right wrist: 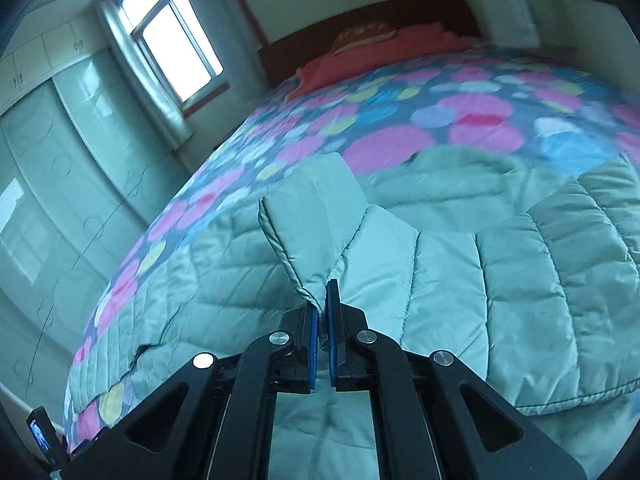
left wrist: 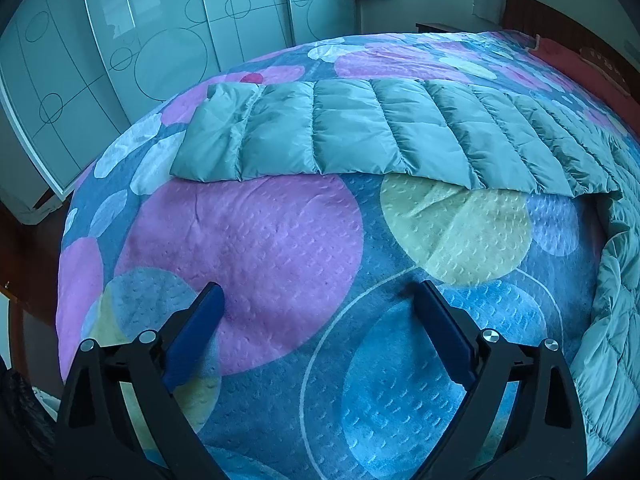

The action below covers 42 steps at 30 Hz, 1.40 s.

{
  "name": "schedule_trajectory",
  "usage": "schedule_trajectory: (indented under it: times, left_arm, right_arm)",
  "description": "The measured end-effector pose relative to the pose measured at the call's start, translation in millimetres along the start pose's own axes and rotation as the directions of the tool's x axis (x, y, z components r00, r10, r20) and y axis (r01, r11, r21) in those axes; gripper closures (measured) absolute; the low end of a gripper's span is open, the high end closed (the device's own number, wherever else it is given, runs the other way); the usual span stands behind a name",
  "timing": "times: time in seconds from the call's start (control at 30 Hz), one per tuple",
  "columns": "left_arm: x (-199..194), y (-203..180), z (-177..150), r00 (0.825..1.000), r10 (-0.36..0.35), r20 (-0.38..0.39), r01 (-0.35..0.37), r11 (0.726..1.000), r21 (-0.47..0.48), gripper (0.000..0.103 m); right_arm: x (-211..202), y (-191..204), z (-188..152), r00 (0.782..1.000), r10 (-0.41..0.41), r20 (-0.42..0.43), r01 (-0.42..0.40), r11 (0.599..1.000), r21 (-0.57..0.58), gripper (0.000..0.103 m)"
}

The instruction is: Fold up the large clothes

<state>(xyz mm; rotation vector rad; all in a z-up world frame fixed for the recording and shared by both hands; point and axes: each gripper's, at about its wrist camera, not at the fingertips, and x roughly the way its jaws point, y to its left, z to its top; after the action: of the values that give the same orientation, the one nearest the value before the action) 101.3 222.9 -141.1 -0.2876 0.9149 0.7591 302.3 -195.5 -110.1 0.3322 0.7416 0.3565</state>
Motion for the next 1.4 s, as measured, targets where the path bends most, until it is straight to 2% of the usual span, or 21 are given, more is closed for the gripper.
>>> schedule_trajectory:
  times: [0.2,0.4,0.5,0.57,0.63,0.77,0.83,0.93,1.03,1.13,1.2,1.33,1.4]
  left_arm:
    - [1,0,0,1.0,-0.004,0.001,0.004,1.0,-0.003,0.007]
    - [0,1,0,1.0,-0.003,0.002,0.003,1.0,-0.003,0.007]
    - [0,1,0,1.0,-0.004,0.001,0.004,1.0,-0.004,0.007]
    - [0,1,0,1.0,-0.004,0.001,0.004,1.0,-0.003,0.006]
    - [1,1,0,1.0,-0.004,0.001,0.004,1.0,-0.003,0.006]
    - [1,0,0,1.0,-0.004,0.002,0.004,1.0,-0.004,0.006]
    - [1,0,0,1.0,-0.003,0.002,0.003,1.0,-0.003,0.006]
    - [1,0,0,1.0,-0.003,0.002,0.003,1.0,-0.003,0.006]
    - [1,1,0,1.0,-0.002,0.002,0.002,1.0,-0.002,0.006]
    - [1,0,0,1.0,0.001,0.002,-0.001,1.0,0.0,0.006]
    - [1,0,0,1.0,0.004,0.003,-0.004,1.0,0.002,0.006]
    - [1,0,0,1.0,0.002,0.003,-0.002,1.0,0.001,0.006]
    - [1,0,0,1.0,0.006,0.004,-0.006,1.0,0.004,0.006]
  right_arm:
    - [38,32,-19,0.992,0.04,-0.12,-0.048,0.997,-0.064,0.099]
    - [62,48,-31,0.979,0.03,-0.201,-0.051,0.994,-0.098,0.099]
    - [69,53,-32,0.973,0.018,-0.232,-0.044,0.993,-0.111,0.094]
    - [67,53,-32,0.971,0.029,-0.236,-0.054,0.993,-0.1,0.085]
    - [59,52,-32,0.968,0.066,-0.242,-0.088,0.993,-0.079,0.061]
    - [19,41,-27,0.978,0.092,-0.186,-0.105,0.993,-0.057,0.059]
    - [-8,22,-22,0.988,0.072,-0.134,-0.077,0.996,-0.037,0.059]
    - [-39,-19,-13,0.997,-0.041,-0.063,0.04,0.999,-0.016,0.06]
    - [-50,-65,-16,0.974,-0.221,-0.045,0.221,0.975,-0.006,0.066]
    - [-43,-102,-28,0.948,-0.305,-0.088,0.308,0.951,0.025,0.067]
    - [-27,-120,-39,0.941,-0.304,-0.149,0.312,0.95,0.031,0.067]
    - [-33,-117,-27,0.95,-0.279,-0.142,0.286,0.958,0.028,0.067]
    - [-39,-116,-10,0.957,-0.273,-0.095,0.277,0.96,0.036,0.066]
